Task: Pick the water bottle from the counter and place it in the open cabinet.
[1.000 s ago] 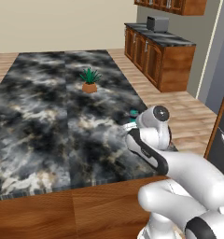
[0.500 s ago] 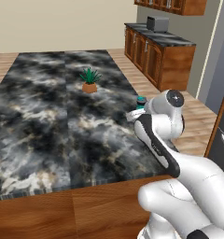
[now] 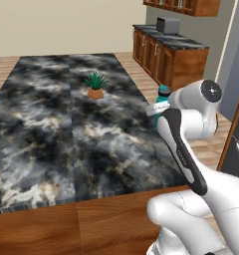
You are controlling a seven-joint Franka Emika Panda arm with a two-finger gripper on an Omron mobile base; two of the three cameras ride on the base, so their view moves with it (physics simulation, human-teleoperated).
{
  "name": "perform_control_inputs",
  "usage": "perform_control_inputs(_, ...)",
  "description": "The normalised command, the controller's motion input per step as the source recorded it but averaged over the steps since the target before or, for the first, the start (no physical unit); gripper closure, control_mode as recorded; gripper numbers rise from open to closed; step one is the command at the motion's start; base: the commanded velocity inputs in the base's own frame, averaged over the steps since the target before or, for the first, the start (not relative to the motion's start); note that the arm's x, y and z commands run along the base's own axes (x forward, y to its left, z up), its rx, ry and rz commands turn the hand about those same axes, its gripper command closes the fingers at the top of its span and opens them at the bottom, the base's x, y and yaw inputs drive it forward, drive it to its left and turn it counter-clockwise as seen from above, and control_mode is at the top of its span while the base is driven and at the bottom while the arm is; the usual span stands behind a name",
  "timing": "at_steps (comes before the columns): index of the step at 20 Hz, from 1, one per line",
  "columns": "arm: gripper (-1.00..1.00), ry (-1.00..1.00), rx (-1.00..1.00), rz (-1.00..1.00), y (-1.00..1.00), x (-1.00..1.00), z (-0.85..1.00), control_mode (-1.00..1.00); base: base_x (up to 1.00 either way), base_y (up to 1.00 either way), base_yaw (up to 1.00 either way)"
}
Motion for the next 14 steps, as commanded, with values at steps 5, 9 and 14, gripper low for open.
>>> perform_control_inputs(5, 1.0, -0.06, 0.0, 0.0, -0.07, -0.32, 0.75, -1.0, 0.0, 0.0, 0.0)
perform_control_inputs(9, 1.0, -0.03, 0.0, -0.01, -0.02, -0.3, 0.47, -1.0, 0.0, 0.0, 0.0)
perform_control_inputs(14, 1.0, 0.0, 0.01, -0.07, -0.07, -0.35, 0.1, -1.0, 0.0, 0.0, 0.0)
